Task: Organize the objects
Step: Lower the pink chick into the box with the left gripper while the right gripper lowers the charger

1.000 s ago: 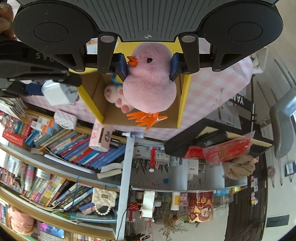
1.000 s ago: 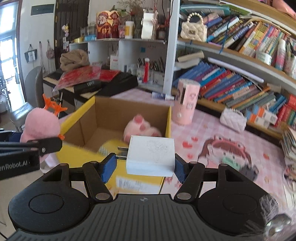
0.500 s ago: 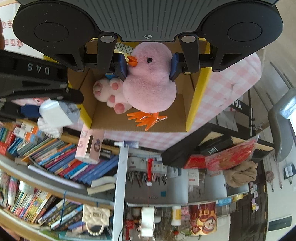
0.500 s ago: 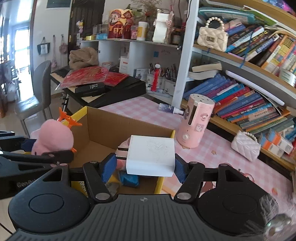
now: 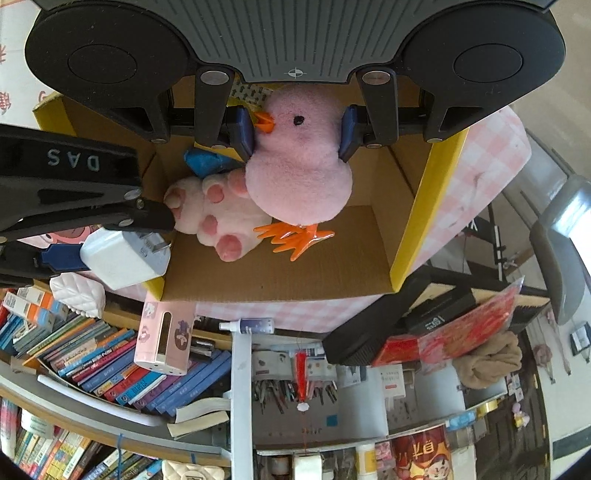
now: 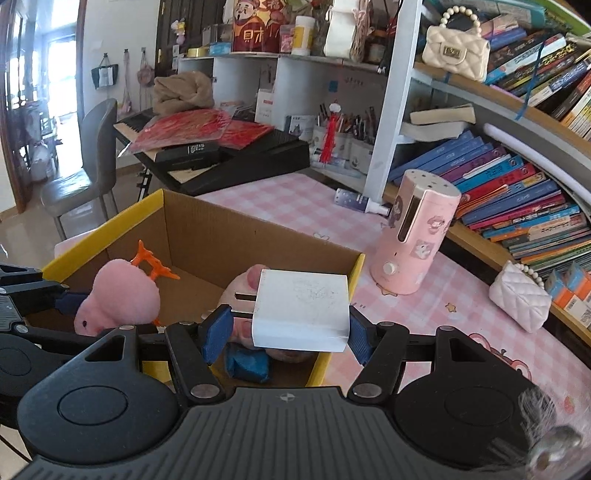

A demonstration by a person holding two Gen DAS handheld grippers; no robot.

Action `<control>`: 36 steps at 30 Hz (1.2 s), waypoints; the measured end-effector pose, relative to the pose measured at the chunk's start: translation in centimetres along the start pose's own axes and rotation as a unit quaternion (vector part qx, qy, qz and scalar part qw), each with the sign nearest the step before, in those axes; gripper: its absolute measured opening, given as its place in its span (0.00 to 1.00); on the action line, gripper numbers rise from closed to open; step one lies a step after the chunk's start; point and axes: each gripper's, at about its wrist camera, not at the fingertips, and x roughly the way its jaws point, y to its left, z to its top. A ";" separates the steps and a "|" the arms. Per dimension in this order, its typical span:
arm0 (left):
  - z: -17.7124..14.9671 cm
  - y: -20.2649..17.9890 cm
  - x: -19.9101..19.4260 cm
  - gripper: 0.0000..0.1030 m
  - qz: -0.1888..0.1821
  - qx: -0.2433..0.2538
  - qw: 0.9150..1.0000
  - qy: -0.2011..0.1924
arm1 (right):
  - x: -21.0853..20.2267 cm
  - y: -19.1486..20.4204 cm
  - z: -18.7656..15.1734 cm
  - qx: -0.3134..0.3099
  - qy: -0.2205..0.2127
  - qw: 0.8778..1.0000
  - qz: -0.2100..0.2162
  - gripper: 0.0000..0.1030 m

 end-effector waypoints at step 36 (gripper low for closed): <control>0.6 0.3 2.2 0.46 0.034 -0.007 0.999 0.004 | 2.0 -0.7 1.1 -0.034 -0.010 0.999 0.014 0.60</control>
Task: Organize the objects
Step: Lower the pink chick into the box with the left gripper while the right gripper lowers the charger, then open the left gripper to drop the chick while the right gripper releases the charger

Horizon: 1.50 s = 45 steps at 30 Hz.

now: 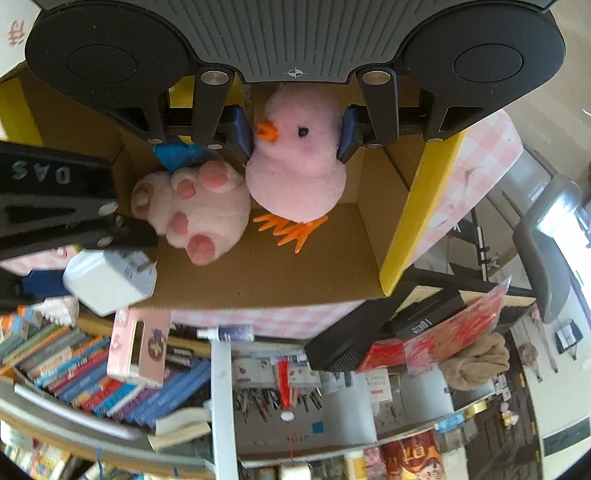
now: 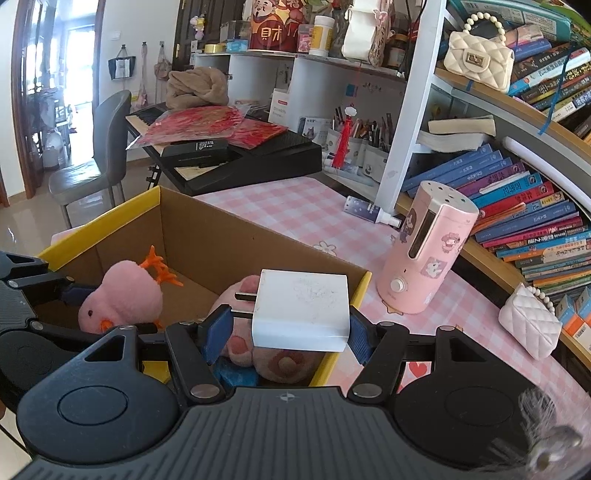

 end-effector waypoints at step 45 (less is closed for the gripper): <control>-0.9 3.6 -5.5 0.64 0.022 -0.030 0.998 -0.049 | 4.2 3.7 -0.1 -0.092 0.120 0.988 0.044 0.62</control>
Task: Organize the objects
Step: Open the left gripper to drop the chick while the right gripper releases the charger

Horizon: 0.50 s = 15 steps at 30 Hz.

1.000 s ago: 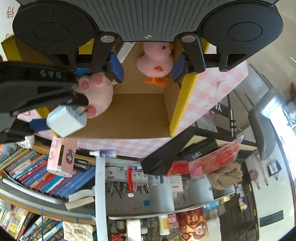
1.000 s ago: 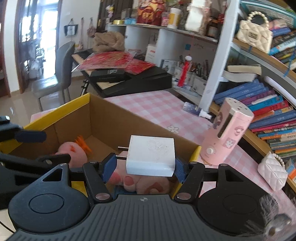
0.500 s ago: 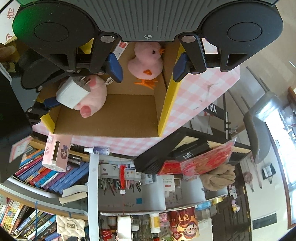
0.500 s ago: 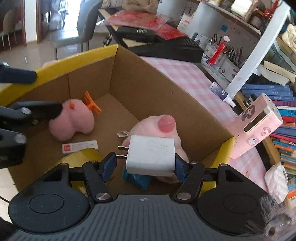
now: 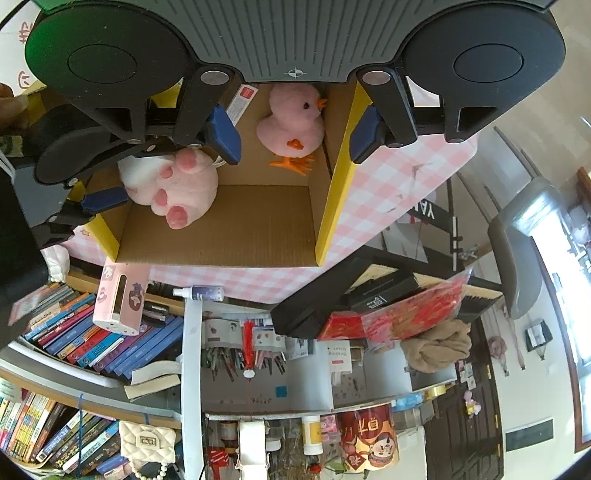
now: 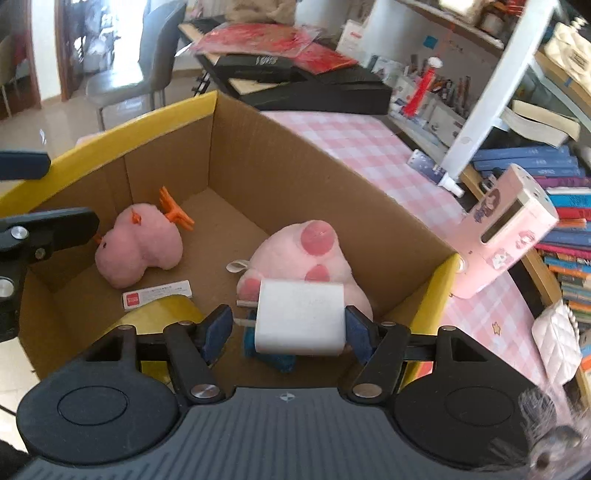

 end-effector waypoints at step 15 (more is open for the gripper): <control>-0.6 0.2 -3.2 0.68 -0.031 0.004 0.999 -0.034 | -7.4 0.7 -2.0 0.099 -0.105 0.988 -0.061 0.63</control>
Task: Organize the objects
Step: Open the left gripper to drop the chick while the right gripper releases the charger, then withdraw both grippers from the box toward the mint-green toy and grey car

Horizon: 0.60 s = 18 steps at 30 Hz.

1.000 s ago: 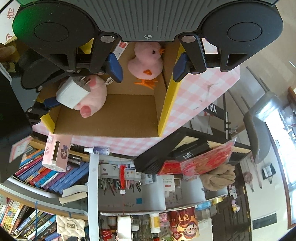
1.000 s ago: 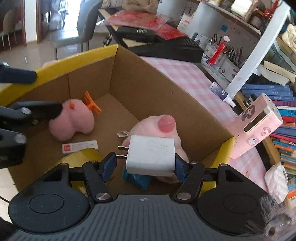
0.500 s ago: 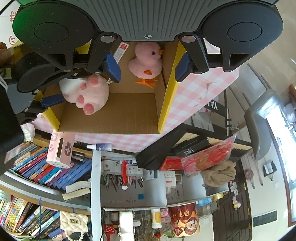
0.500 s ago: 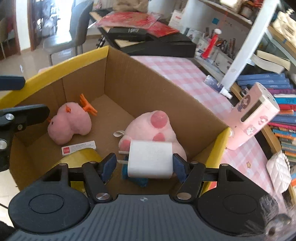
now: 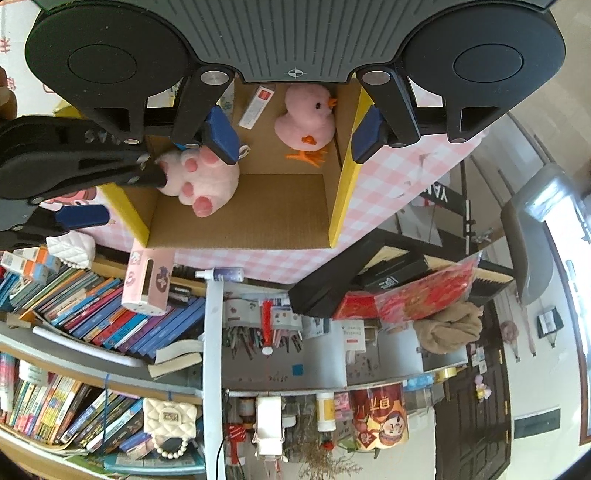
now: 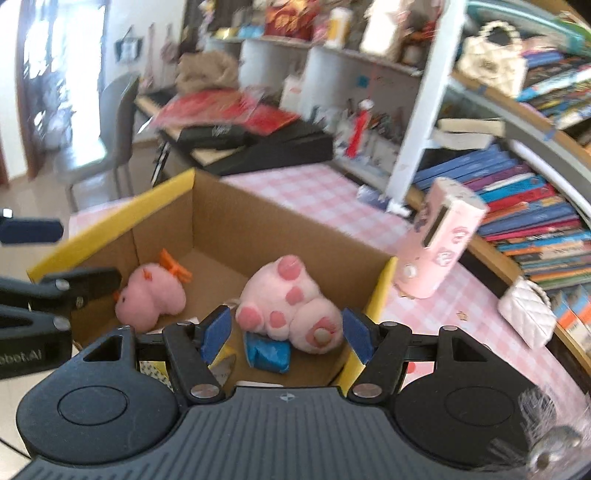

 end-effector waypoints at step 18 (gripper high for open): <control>-4.4 2.2 -5.2 0.72 -0.030 0.002 0.999 0.013 | -8.7 3.6 -5.5 0.086 -0.047 0.991 -0.086 0.69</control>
